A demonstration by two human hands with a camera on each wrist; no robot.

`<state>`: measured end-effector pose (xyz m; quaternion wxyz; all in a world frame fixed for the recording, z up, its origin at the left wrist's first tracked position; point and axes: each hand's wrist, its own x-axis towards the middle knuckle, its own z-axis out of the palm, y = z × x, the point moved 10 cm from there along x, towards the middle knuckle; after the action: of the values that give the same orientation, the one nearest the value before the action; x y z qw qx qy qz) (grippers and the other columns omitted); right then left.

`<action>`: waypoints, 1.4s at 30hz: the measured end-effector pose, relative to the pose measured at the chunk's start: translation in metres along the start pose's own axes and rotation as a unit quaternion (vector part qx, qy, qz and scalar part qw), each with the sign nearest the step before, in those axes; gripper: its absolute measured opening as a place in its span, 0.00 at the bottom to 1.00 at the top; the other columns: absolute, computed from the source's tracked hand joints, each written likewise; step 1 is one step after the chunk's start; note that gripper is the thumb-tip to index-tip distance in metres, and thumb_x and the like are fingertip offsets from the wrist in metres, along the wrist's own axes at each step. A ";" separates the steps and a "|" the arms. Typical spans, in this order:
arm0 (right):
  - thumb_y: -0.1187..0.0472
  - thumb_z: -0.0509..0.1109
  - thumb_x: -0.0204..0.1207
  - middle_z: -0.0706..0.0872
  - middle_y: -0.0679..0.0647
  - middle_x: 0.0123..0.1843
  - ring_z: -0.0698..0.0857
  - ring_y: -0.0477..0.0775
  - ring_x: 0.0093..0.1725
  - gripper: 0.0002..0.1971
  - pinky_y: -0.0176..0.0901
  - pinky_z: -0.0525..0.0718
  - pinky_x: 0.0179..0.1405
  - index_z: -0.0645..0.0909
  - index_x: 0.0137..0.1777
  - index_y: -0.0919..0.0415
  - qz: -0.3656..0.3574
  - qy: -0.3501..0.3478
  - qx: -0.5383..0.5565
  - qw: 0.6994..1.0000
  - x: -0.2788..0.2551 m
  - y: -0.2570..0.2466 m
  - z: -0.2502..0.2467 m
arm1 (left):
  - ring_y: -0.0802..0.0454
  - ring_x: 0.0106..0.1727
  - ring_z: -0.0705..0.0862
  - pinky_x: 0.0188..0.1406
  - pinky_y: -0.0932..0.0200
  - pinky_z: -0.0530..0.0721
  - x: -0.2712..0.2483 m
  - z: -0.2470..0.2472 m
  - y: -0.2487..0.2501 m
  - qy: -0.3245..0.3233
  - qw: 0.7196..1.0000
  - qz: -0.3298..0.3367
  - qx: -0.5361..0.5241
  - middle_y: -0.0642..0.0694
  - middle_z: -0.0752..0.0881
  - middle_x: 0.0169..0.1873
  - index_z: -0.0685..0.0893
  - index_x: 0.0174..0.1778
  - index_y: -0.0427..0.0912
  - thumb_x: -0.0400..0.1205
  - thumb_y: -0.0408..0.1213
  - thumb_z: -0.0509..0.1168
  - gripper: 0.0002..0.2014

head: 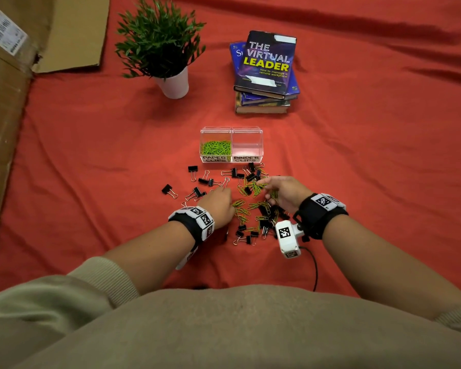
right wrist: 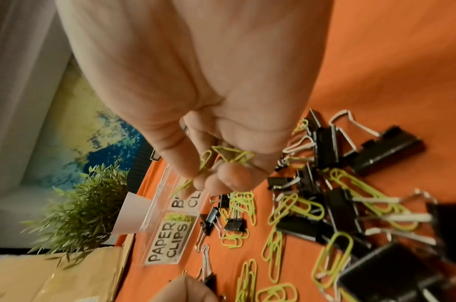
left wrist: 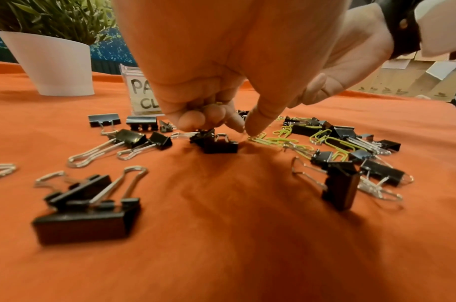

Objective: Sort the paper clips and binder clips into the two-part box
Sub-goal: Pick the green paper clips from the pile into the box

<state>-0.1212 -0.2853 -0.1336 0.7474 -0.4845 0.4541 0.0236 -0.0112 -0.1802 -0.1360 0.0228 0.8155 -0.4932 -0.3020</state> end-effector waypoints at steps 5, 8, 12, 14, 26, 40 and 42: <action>0.64 0.65 0.78 0.80 0.56 0.33 0.77 0.51 0.28 0.08 0.40 0.71 0.25 0.80 0.39 0.65 0.011 -0.011 -0.106 0.994 0.004 0.007 0.017 | 0.39 0.59 0.81 0.55 0.46 0.83 -0.002 -0.002 -0.001 0.034 0.998 -0.028 0.040 0.38 0.80 0.60 0.73 0.62 0.38 0.80 0.50 0.62 0.22; 0.59 0.68 0.78 0.82 0.50 0.30 0.77 0.46 0.27 0.09 0.36 0.73 0.26 0.84 0.41 0.63 -0.027 0.019 -0.342 0.939 0.004 0.001 0.018 | 0.39 0.62 0.80 0.55 0.47 0.81 -0.001 -0.001 0.005 0.044 0.996 -0.043 0.067 0.37 0.79 0.61 0.72 0.65 0.35 0.81 0.55 0.62 0.27; 0.60 0.70 0.75 0.87 0.54 0.46 0.84 0.53 0.44 0.07 0.43 0.81 0.43 0.83 0.49 0.62 -0.100 0.058 -0.533 0.838 0.001 -0.011 0.028 | 0.36 0.61 0.81 0.57 0.45 0.80 0.001 0.003 0.016 0.033 0.995 -0.028 0.092 0.34 0.79 0.61 0.73 0.65 0.31 0.84 0.46 0.61 0.22; 0.60 0.72 0.73 0.84 0.59 0.55 0.82 0.58 0.55 0.13 0.44 0.78 0.53 0.81 0.56 0.64 -0.121 0.027 -0.586 0.801 0.002 -0.006 0.040 | 0.36 0.59 0.82 0.55 0.44 0.81 0.000 0.005 0.020 0.028 0.992 -0.015 0.120 0.34 0.80 0.60 0.73 0.63 0.31 0.85 0.38 0.59 0.15; 0.62 0.66 0.79 0.78 0.62 0.61 0.76 0.60 0.64 0.14 0.47 0.75 0.62 0.76 0.60 0.70 -0.171 0.015 -0.651 0.739 0.002 0.011 0.056 | 0.38 0.59 0.81 0.55 0.47 0.81 -0.002 0.008 0.030 -0.012 0.980 0.075 0.186 0.35 0.79 0.59 0.72 0.63 0.31 0.83 0.27 0.51 0.14; 0.55 0.68 0.79 0.85 0.52 0.38 0.76 0.48 0.29 0.07 0.40 0.76 0.30 0.81 0.45 0.58 -0.053 0.017 -0.306 0.951 0.008 -0.032 0.034 | 0.36 0.55 0.81 0.53 0.48 0.79 0.070 -0.120 -0.016 0.096 0.995 0.027 0.030 0.34 0.79 0.59 0.73 0.61 0.32 0.83 0.25 0.56 0.11; 0.58 0.67 0.79 0.82 0.50 0.35 0.75 0.46 0.29 0.05 0.38 0.77 0.31 0.81 0.43 0.57 -0.052 0.011 -0.254 0.966 0.011 -0.051 0.037 | 0.35 0.58 0.81 0.55 0.46 0.80 0.081 -0.118 -0.019 0.072 0.994 0.033 0.071 0.33 0.78 0.60 0.73 0.62 0.31 0.82 0.23 0.58 0.13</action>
<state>-0.0663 -0.2891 -0.1014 0.5946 -0.6818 0.4155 0.0942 0.0915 -0.2671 -0.0845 0.0103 0.8177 -0.5374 -0.2060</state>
